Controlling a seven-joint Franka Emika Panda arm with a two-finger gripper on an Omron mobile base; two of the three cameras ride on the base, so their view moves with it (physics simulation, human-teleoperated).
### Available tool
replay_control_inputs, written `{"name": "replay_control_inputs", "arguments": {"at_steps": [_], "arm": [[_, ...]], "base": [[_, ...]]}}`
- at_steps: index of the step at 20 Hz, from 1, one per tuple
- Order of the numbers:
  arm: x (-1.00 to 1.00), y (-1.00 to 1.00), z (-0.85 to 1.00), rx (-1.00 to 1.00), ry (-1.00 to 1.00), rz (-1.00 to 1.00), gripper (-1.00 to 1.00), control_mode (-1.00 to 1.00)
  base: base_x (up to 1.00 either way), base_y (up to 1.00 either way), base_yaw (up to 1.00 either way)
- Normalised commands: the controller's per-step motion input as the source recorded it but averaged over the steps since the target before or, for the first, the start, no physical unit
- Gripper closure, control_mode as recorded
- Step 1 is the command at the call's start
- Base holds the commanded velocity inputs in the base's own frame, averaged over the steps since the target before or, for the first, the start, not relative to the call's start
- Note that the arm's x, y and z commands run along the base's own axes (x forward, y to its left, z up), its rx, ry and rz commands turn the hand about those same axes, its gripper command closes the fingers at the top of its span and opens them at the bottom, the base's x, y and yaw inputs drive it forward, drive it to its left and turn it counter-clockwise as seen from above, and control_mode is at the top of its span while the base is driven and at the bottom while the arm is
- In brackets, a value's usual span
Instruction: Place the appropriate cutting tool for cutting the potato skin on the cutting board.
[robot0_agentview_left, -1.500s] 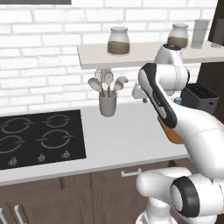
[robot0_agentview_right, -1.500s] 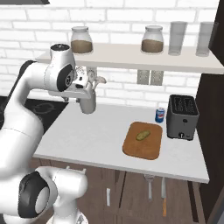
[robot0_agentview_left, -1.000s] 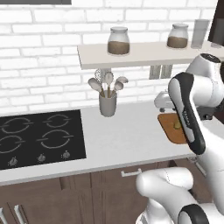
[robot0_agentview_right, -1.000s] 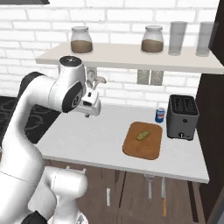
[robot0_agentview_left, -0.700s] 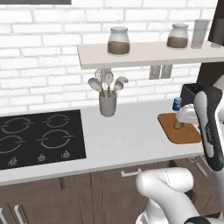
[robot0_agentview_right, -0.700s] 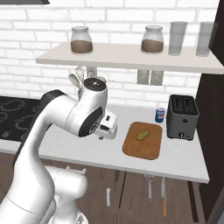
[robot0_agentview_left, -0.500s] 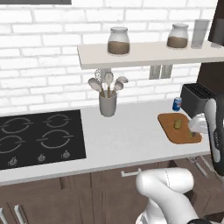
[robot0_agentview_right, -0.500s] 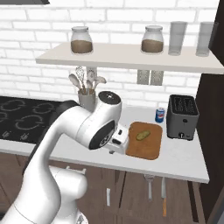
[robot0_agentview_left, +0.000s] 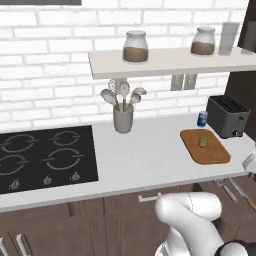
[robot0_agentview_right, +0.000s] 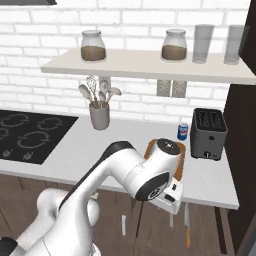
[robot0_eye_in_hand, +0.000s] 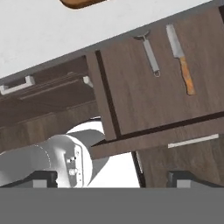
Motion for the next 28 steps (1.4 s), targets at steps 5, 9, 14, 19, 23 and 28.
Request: {"name": "replay_control_inputs", "arguments": {"at_steps": [5,9,14,19,23,28], "arm": [[-0.02,-0.62,-0.54,0.00,0.19,0.00,-1.00,-1.00],[0.09,-0.32,-0.81,0.00,0.28,0.00,-1.00,-1.00],[0.19,-0.15,-0.88,0.05,0.17,0.00,-1.00,-1.00],[0.22,-0.10,-0.68,0.12,0.04,0.06,-1.00,-1.00],[0.29,-0.15,-0.55,0.03,0.00,0.13,-1.00,-1.00],[0.28,-0.14,-0.57,0.00,0.00,0.19,-1.00,-1.00]], "base": [[0.00,0.00,0.00],[0.00,0.00,0.00],[0.00,0.00,0.00],[0.00,0.00,0.00],[0.00,0.00,0.00],[0.00,0.00,0.00]]}}
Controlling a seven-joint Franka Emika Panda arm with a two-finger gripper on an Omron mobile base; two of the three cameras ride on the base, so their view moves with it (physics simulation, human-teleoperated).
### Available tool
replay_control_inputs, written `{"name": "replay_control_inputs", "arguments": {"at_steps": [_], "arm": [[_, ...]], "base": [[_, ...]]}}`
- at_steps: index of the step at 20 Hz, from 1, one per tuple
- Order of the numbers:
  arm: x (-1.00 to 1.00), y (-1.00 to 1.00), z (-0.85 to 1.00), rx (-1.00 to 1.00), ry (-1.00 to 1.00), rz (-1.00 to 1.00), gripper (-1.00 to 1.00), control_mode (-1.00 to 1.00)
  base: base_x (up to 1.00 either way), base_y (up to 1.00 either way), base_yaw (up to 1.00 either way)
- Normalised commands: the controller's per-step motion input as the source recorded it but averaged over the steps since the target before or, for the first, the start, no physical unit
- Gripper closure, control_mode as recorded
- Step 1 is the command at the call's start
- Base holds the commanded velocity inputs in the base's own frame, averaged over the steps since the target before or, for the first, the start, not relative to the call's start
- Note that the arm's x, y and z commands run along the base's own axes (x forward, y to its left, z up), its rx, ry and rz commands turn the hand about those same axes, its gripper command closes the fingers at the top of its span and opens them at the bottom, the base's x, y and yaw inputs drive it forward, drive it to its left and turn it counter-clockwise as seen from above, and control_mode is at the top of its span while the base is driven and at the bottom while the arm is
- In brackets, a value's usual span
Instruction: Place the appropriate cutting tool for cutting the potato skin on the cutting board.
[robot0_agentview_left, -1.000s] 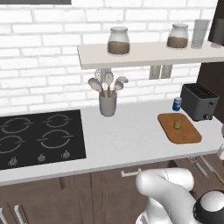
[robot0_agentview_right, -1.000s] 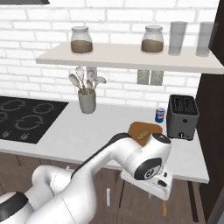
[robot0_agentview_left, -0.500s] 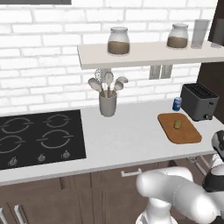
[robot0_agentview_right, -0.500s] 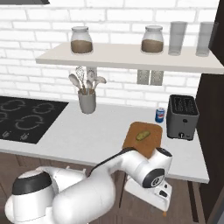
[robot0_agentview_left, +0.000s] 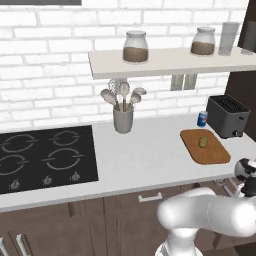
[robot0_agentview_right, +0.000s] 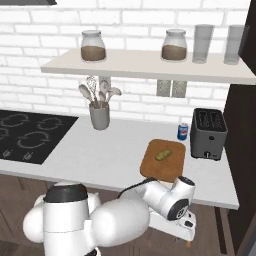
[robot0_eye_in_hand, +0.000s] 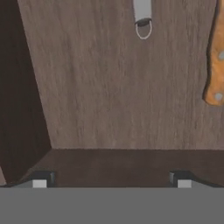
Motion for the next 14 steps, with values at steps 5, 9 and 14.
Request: {"name": "replay_control_inputs", "arguments": {"at_steps": [5,9,14], "arm": [[0.03,0.00,-0.54,0.00,0.09,0.09,-1.00,-1.00],[-0.21,0.24,-0.08,0.00,0.22,0.00,-1.00,-1.00],[-0.48,0.20,0.00,0.00,0.23,0.00,-1.00,-1.00]], "base": [[0.00,0.00,0.00],[0.00,0.00,0.00],[0.00,0.00,0.00]]}}
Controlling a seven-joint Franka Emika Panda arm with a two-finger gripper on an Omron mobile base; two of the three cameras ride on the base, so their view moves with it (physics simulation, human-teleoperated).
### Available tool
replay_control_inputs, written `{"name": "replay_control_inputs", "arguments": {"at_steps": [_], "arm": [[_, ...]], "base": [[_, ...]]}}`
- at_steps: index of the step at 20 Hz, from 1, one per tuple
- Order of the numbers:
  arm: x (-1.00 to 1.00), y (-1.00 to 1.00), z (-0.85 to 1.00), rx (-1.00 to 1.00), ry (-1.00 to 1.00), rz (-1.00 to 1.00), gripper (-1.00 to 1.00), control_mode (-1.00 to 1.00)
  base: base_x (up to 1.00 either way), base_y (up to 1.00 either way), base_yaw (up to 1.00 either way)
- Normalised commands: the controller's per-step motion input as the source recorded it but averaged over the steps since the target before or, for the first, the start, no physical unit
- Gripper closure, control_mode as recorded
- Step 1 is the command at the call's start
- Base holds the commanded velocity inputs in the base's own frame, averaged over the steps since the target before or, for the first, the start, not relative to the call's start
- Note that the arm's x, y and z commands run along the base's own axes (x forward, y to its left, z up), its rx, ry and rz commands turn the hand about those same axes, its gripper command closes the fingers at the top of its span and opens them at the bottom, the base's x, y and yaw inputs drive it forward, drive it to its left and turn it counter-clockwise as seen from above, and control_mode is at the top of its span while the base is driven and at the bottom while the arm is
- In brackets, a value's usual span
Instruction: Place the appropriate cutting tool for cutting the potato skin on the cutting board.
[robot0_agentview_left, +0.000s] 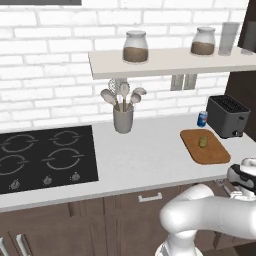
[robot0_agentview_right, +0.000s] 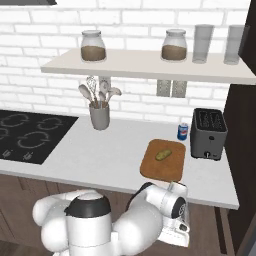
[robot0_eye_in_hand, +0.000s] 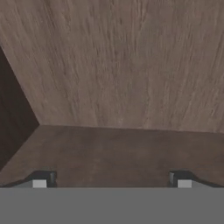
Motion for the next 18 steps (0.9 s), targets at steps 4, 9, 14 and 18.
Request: {"name": "replay_control_inputs", "arguments": {"at_steps": [4,9,14,18], "arm": [[-0.79,0.03,0.00,0.00,0.19,0.00,-1.00,-1.00],[-0.93,0.00,0.00,0.00,0.19,0.00,-1.00,-1.00],[-0.91,0.00,0.05,0.00,0.21,0.00,-1.00,-1.00],[-0.44,0.00,0.18,0.00,0.10,0.00,-1.00,-1.00]], "base": [[0.00,0.00,0.00],[0.00,0.00,0.00],[0.00,0.00,0.00],[0.00,0.00,0.00]]}}
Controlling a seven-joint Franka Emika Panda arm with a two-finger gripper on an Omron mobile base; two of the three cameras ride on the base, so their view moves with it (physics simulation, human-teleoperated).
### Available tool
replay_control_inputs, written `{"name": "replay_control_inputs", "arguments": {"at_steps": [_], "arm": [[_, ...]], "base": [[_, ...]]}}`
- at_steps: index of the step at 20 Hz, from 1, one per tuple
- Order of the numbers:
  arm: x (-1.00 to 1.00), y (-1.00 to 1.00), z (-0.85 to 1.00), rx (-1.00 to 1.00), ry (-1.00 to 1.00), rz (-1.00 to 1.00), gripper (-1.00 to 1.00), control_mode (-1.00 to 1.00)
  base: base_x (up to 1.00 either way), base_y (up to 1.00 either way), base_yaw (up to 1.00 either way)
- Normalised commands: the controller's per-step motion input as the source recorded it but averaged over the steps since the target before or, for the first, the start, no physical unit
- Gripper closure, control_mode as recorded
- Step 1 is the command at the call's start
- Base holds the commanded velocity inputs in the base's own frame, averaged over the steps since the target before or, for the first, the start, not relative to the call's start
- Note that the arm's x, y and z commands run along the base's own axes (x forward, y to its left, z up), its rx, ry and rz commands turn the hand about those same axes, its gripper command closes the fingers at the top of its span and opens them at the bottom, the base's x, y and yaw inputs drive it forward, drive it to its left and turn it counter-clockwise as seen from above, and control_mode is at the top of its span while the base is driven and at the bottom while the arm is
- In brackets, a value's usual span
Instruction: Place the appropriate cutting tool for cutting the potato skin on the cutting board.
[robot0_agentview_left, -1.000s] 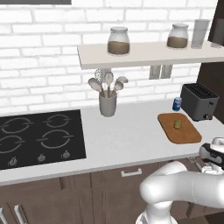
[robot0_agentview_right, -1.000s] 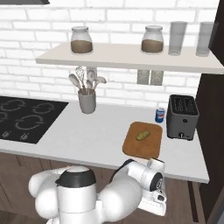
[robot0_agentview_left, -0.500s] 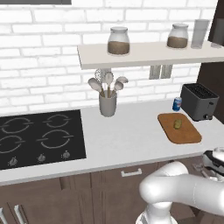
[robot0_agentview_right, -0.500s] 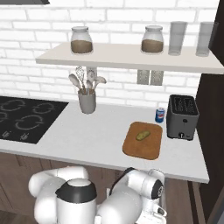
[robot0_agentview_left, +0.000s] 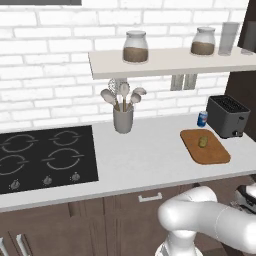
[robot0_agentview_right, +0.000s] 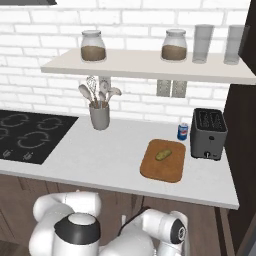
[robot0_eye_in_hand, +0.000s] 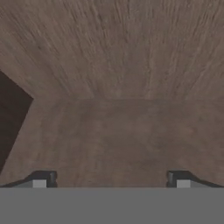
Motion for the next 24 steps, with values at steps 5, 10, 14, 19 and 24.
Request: {"name": "replay_control_inputs", "arguments": {"at_steps": [5,10,14,19,24], "arm": [[0.22,-0.04,0.24,-0.01,-0.03,0.01,-1.00,-1.00],[0.53,-0.04,0.06,-0.01,-0.16,0.07,-1.00,-1.00],[0.53,-0.03,0.00,0.00,-0.25,0.05,-1.00,-1.00],[0.41,-0.10,0.00,-0.01,-0.27,0.02,-1.00,-1.00],[0.38,-0.12,0.00,-0.03,-0.22,0.05,-1.00,-1.00]], "base": [[0.00,0.00,0.00],[0.00,0.00,0.00],[0.00,0.00,0.00],[0.00,0.00,0.00],[0.00,0.00,0.00]]}}
